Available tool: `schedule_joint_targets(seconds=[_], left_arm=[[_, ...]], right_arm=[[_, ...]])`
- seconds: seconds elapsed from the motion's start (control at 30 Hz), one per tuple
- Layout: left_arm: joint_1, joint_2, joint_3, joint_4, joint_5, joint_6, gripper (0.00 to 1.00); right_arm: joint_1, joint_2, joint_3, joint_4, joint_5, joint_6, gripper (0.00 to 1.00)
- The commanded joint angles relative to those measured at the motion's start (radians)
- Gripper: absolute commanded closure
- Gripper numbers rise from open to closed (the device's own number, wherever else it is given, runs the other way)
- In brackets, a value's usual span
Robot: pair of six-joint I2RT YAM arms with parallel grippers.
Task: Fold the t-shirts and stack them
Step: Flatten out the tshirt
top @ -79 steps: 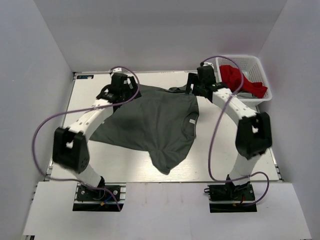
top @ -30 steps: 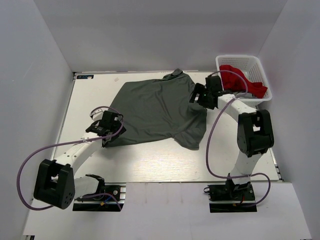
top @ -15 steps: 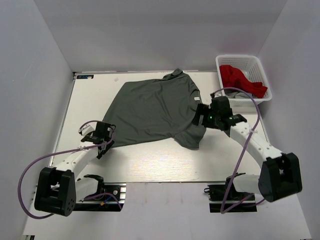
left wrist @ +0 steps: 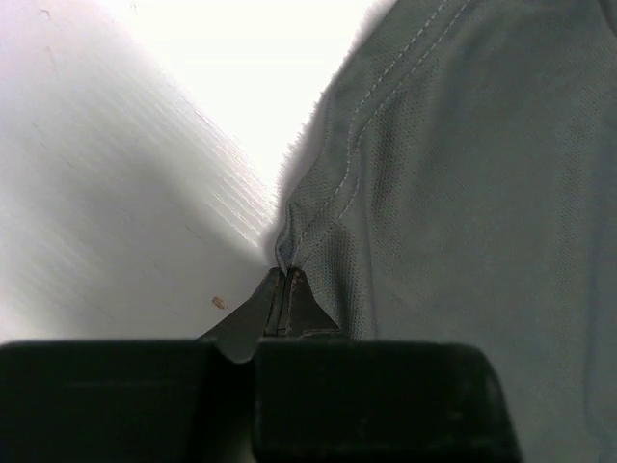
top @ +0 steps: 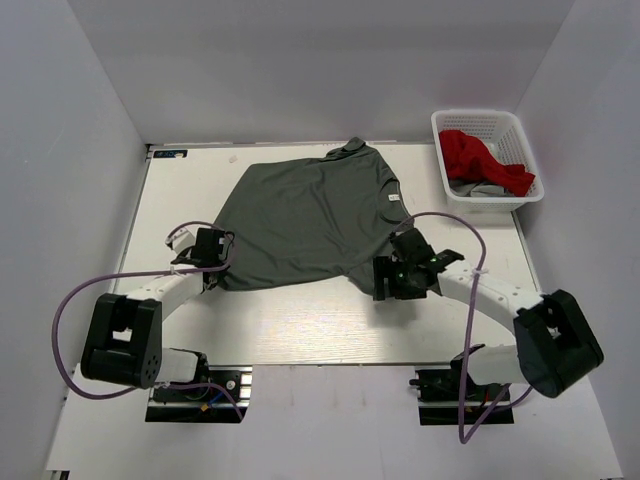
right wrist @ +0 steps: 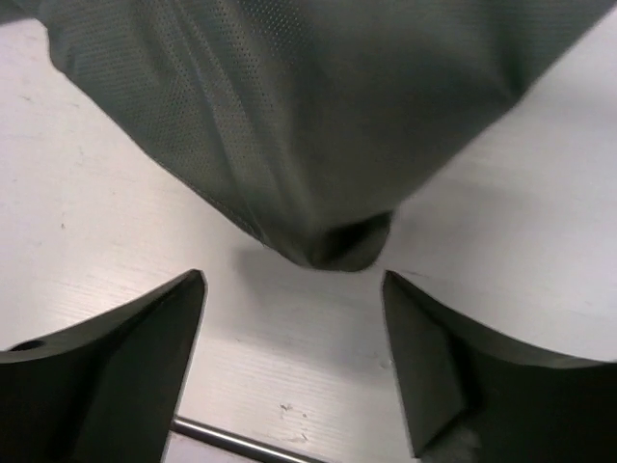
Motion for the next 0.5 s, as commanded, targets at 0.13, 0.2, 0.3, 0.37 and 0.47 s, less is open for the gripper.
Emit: schedule_joint_targets(seconds=[0.13, 0.2, 0.3, 0.37, 0.47], left_arm=[[-0.014, -0.102, -0.049, -0.029, 0.118, 0.077, 1.00], [-0.014, -0.188, -0.049, -0.029, 0.129, 0.098, 1.00], [-0.014, -0.308, -0.049, -0.029, 0.166, 0.112, 1.00], [-0.014, -0.363, -0.049, -0.042, 0.166, 0.123, 1.00], [-0.014, -0.447, -0.009, -0.065, 0.175, 0.141, 1.00]], right_arm=[[0.027, 0.111, 0.032, 0.118, 0.118, 0.059, 0.51], [0.026, 0.102, 0.031, 0.147, 0.179, 0.067, 0.63], [0.018, 0.070, 0.041, 0.204, 0.222, 0.086, 1.00], [0.021, 0.029, 0.057, 0.207, 0.253, 0.079, 1.00], [0.021, -0.055, 0.089, 0.204, 0.308, 0.054, 1.00]])
